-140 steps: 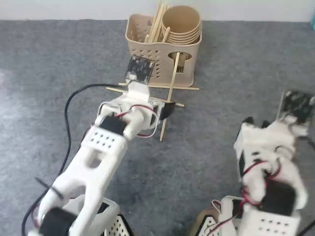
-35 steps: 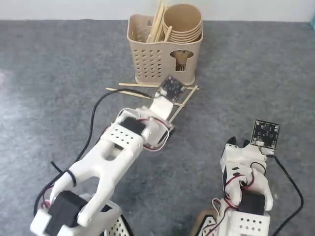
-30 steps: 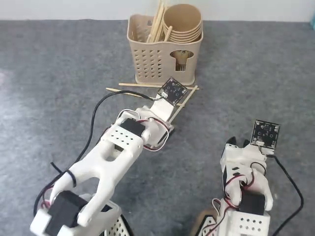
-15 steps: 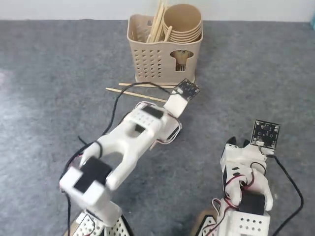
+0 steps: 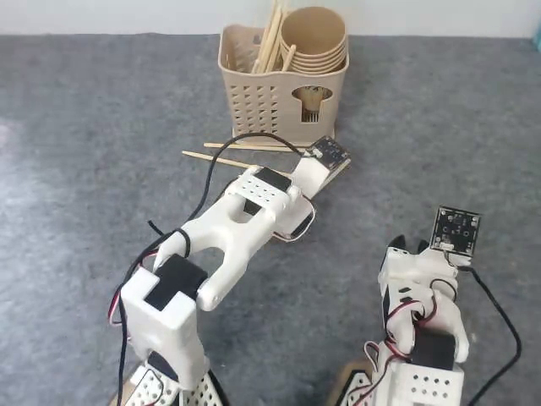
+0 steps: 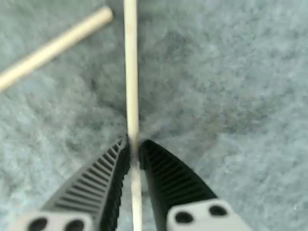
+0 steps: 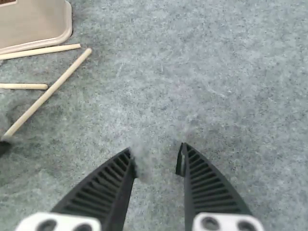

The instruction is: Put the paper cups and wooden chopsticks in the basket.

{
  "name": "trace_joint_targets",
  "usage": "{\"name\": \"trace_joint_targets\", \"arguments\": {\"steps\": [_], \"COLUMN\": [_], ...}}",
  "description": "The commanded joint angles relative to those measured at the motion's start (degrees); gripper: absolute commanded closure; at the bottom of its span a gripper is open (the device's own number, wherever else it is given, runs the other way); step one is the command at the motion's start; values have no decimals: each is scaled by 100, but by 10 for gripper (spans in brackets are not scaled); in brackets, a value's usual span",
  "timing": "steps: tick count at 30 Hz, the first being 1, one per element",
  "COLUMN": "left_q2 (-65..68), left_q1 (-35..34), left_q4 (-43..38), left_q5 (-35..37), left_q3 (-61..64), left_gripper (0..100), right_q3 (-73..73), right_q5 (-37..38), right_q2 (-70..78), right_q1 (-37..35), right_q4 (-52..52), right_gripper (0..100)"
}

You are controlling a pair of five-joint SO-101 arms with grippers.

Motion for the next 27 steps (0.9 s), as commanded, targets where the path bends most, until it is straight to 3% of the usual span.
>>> {"name": "trace_joint_targets", "arguments": {"steps": [1,8,18,22,27], "left_q2": [-158,-1196,-4158,-5152,-5934], "left_q1": [18,141,1029,668,-141], "left_q4": [325,879,1670,1468,273], "left_q5": [-70,-62,-70,-70,-35], "left_q3": [-277,-233,-242,-242,-31], "left_gripper": [988,988,988,988,988], "right_q3": [-26,-26,-26,-9,132], "right_q5": [-88,-88,-88,-88,-79], "right_q2": [-75,-75,-75,-75,-75], "right_q1": [4,4,4,4,4], "right_q4": [-119,-119,-119,-119,-330], "right_gripper": [881,881,881,881,881]}}
